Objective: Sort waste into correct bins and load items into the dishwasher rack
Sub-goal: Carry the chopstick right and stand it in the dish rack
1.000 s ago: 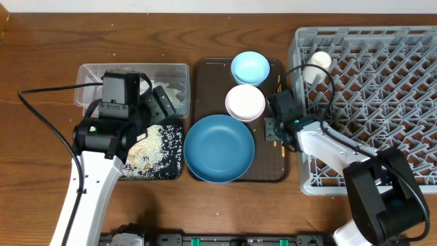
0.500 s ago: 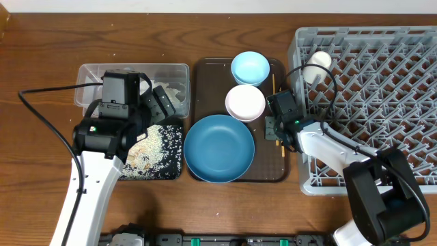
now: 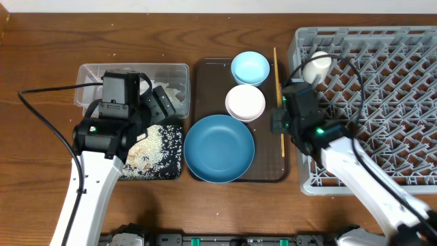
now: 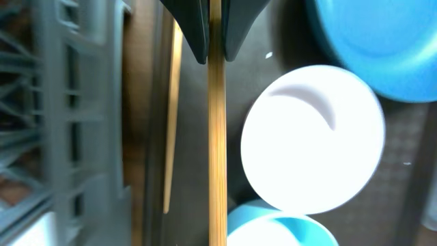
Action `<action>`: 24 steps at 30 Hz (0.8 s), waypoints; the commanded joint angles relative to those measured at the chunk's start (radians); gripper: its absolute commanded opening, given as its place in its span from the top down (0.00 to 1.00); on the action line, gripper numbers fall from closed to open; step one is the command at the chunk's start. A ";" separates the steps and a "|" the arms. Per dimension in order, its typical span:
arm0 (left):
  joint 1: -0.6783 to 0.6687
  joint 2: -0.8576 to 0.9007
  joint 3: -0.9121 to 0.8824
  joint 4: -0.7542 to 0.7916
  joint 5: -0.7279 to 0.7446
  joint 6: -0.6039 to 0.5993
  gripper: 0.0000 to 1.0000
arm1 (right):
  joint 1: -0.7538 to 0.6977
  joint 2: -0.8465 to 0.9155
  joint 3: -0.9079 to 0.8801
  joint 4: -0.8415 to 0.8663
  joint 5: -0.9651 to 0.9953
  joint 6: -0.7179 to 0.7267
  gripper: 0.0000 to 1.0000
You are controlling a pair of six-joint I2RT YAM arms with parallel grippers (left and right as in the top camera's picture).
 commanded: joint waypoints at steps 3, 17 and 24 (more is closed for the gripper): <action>0.003 -0.007 0.022 0.000 -0.019 0.002 0.09 | -0.068 -0.122 0.018 -0.085 -0.002 -0.093 0.99; 0.003 -0.007 0.022 0.000 -0.019 0.002 0.09 | -0.278 -0.137 0.018 -0.204 -0.091 -0.183 0.99; 0.003 -0.007 0.022 0.000 -0.019 0.002 0.09 | -0.281 -0.060 0.018 -0.200 -0.087 -0.209 0.99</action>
